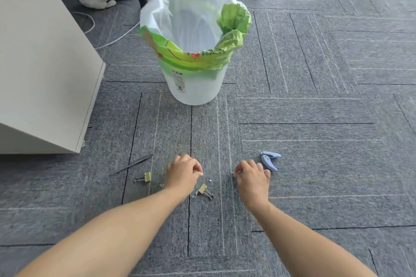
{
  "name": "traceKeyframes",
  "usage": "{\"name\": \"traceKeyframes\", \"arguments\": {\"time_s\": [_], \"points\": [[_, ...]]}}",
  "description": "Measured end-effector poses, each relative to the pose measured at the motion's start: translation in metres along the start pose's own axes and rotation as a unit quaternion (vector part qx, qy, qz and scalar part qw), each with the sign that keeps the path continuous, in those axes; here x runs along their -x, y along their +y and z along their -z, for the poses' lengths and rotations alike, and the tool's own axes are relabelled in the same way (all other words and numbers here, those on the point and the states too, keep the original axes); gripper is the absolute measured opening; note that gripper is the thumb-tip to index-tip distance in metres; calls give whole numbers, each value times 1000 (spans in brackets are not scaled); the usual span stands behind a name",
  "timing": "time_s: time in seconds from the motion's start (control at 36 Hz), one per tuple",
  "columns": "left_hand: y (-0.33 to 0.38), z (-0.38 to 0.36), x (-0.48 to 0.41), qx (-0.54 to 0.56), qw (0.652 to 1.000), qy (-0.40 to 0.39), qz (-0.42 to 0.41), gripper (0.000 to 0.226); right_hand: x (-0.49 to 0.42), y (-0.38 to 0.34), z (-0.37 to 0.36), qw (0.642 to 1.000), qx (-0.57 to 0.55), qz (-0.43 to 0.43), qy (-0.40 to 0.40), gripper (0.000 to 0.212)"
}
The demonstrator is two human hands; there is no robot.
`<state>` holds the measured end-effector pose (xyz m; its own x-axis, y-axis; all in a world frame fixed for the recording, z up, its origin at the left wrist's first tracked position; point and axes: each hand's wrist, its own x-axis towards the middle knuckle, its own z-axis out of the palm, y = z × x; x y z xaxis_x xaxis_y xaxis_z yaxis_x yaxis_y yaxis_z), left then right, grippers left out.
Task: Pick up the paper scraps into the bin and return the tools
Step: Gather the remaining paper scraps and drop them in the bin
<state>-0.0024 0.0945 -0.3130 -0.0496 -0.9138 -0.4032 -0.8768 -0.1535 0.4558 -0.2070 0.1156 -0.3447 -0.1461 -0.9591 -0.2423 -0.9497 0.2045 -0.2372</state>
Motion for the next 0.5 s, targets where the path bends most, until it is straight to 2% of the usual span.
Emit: {"name": "traceKeyframes", "arguments": {"time_s": [0.36,0.5], "points": [[11,-26,5,3,999,11,34,10,-7,-2,7,999,25,33,-24,9],[12,-32,5,-9,1000,10,21,16,-1,-3,8,1000,5,23,-7,7]]}}
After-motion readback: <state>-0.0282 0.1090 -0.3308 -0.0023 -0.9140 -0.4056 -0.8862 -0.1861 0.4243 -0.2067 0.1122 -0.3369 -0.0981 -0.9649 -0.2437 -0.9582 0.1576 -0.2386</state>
